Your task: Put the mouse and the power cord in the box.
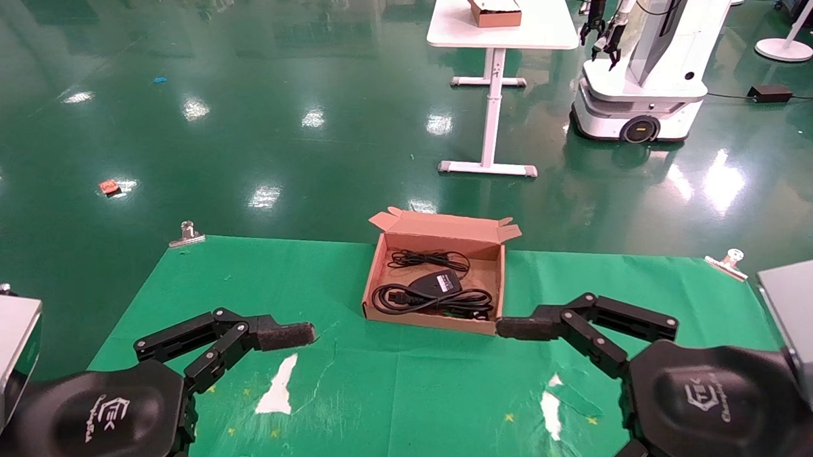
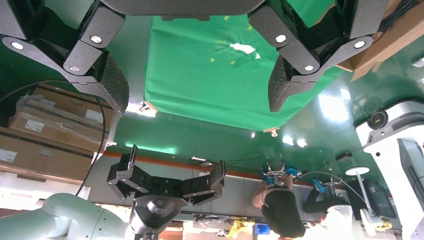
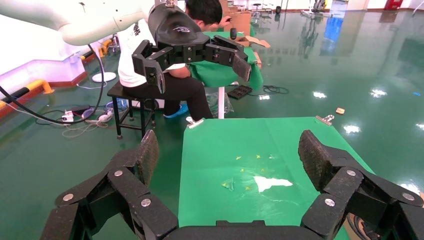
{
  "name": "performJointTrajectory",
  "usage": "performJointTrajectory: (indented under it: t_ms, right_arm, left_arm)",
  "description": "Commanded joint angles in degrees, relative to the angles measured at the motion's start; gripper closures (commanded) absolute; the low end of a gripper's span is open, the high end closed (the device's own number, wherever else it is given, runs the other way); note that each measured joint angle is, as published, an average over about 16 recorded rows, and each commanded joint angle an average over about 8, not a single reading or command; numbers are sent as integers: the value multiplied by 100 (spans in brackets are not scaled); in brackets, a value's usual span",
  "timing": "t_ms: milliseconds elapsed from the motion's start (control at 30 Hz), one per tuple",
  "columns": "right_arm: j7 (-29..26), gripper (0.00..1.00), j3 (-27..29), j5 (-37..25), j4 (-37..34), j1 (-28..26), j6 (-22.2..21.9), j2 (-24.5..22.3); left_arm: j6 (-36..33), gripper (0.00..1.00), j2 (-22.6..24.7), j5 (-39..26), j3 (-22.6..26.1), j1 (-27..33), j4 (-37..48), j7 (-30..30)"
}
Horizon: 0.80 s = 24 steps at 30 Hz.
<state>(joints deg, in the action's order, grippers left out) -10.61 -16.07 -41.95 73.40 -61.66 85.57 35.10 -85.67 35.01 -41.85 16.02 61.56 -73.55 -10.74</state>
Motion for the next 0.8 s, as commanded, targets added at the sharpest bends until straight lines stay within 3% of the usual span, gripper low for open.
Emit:
performJointTrajectory:
  t_ms: [33,800]
  right_arm:
    - [0,0,0,0,0,0,0,0]
    - [0,0,0,0,0,0,0,0]
  left_arm:
    - [0,0,0,0,0,0,0,0]
    - [0,0,0,0,0,0,0,0]
